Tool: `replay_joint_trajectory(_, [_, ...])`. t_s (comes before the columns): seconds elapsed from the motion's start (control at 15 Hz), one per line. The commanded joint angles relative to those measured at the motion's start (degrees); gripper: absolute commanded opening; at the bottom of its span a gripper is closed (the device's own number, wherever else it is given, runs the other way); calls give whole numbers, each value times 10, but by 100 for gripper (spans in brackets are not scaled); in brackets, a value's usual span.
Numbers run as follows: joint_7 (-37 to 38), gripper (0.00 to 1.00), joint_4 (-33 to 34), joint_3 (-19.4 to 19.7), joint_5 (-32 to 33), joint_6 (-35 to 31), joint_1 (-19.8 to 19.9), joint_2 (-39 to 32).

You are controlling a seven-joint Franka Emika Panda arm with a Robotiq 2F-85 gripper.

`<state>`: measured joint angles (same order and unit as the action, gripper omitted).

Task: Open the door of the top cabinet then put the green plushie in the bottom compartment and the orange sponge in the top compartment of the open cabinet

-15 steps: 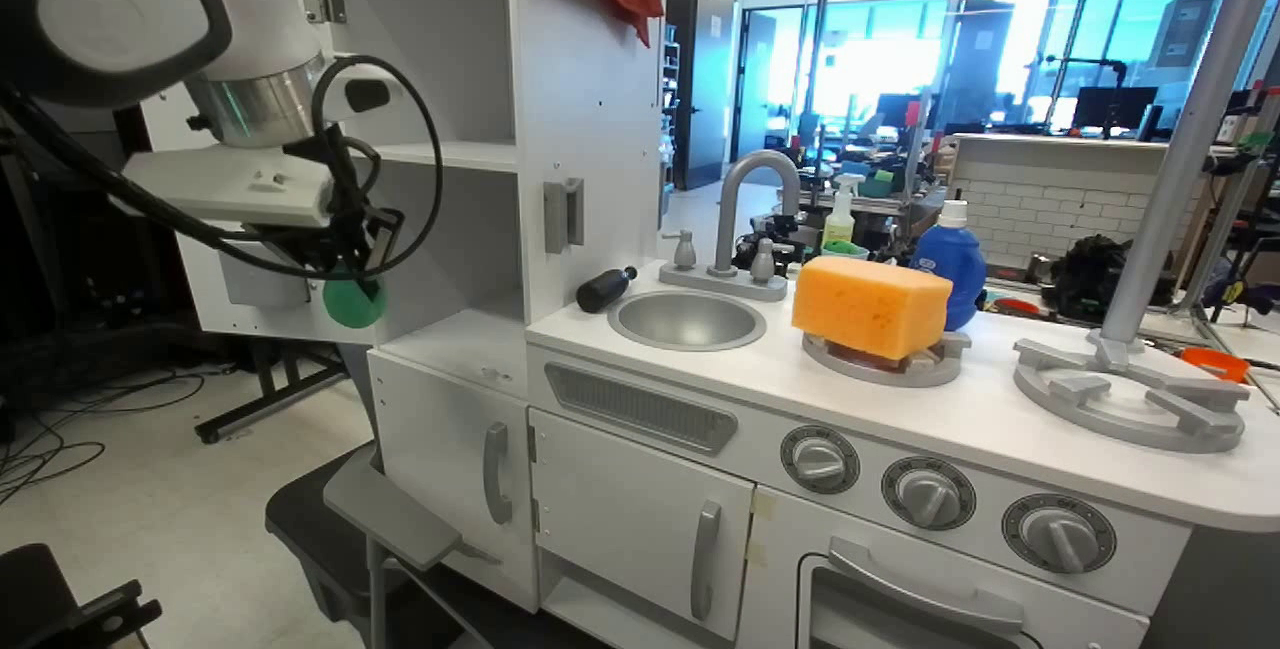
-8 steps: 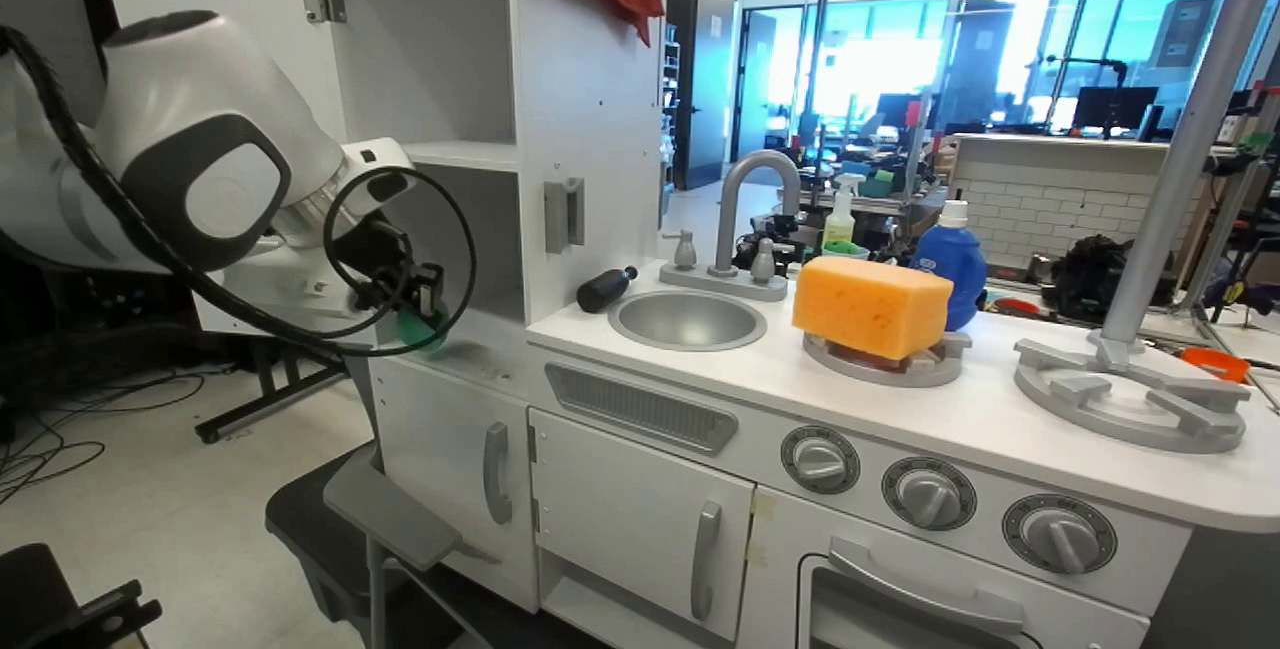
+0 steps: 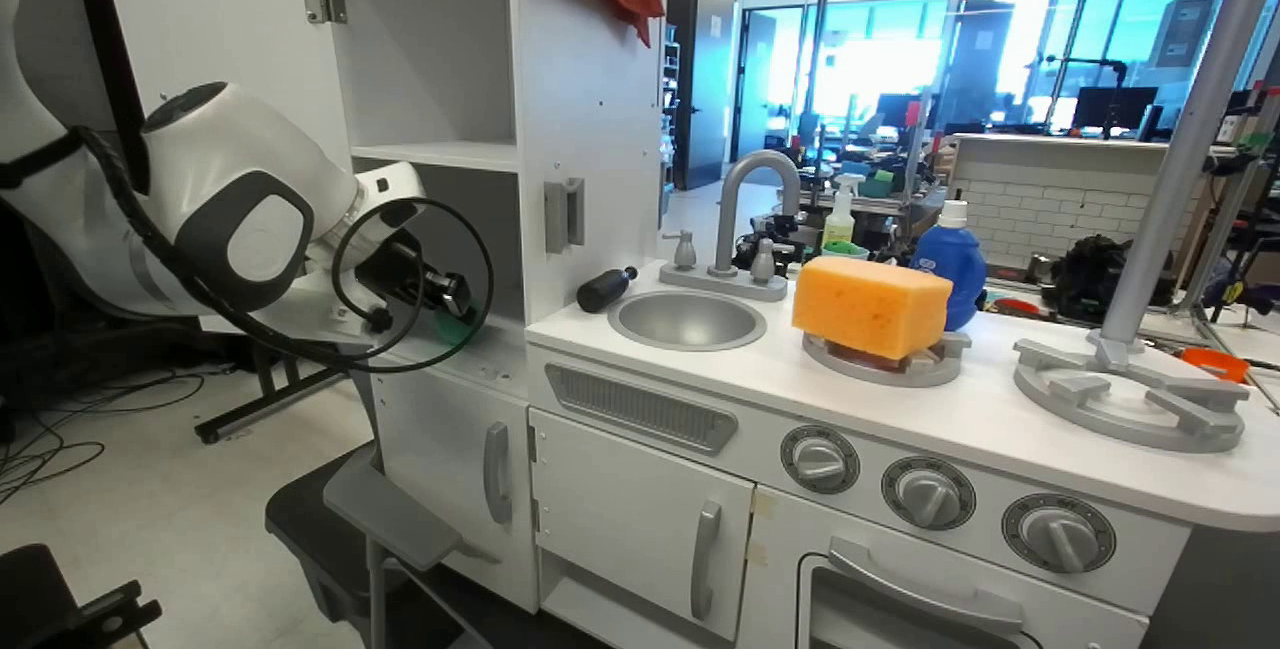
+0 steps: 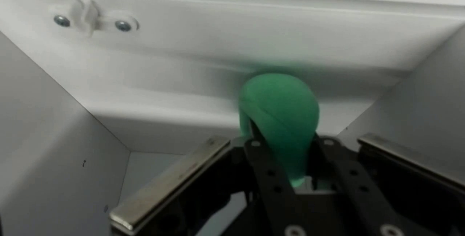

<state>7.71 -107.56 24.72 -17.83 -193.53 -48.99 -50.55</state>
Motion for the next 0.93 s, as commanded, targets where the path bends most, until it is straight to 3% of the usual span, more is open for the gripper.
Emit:
replay_joint_trajectory(0.0, [28,55,40,39,-38,-6,-29,-47])
replay_joint_trajectory(0.4, [49,98,22,49,-43,-16,-42,-38])
replay_joint_trajectory(0.87, [-2,100,-105,-5,-36,-106,-18,66])
